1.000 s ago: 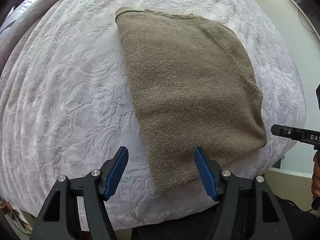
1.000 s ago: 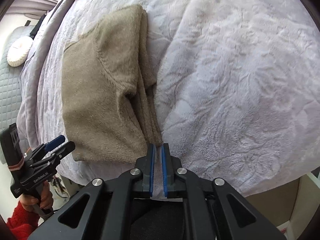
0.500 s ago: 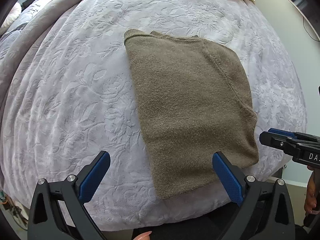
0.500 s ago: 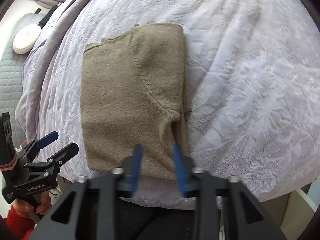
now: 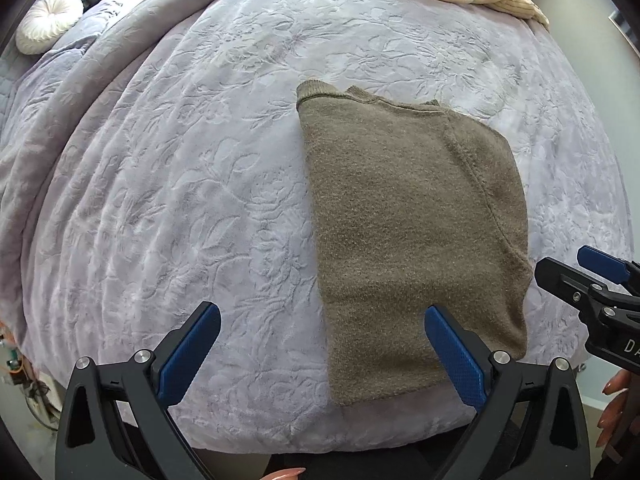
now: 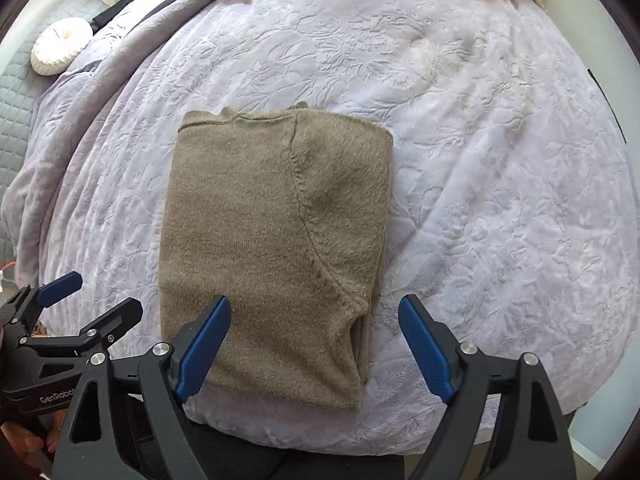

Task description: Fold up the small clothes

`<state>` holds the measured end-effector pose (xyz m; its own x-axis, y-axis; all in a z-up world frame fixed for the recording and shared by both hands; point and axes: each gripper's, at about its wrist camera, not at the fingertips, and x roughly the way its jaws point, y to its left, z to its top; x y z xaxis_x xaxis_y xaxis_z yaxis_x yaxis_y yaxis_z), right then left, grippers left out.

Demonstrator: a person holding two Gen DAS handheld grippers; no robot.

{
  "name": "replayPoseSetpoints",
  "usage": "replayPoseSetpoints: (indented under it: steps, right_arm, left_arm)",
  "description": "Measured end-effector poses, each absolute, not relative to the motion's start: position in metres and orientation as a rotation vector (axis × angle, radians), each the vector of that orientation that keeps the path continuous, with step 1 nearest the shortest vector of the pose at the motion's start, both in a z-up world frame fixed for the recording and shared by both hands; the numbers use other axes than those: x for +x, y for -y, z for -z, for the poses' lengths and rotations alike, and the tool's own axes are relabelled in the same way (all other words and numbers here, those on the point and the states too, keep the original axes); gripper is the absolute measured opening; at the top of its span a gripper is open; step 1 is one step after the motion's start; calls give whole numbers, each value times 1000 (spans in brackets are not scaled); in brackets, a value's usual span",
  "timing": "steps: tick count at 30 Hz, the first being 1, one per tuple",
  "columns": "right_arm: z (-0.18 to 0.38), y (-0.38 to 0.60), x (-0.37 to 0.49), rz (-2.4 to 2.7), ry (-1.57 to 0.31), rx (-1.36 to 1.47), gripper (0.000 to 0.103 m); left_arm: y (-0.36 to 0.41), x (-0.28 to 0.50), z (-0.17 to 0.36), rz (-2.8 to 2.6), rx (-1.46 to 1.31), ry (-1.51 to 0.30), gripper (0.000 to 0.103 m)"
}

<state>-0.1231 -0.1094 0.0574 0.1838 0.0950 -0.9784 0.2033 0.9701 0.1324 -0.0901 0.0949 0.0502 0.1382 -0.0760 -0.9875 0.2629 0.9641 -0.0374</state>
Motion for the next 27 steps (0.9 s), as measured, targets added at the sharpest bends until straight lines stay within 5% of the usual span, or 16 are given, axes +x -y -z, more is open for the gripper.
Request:
replayPoseSetpoints:
  steps: [27]
  right_arm:
    - [-60, 114, -117, 130, -1458, 261, 88]
  left_arm:
    - [-95, -86, -58, 221, 141, -1415, 102]
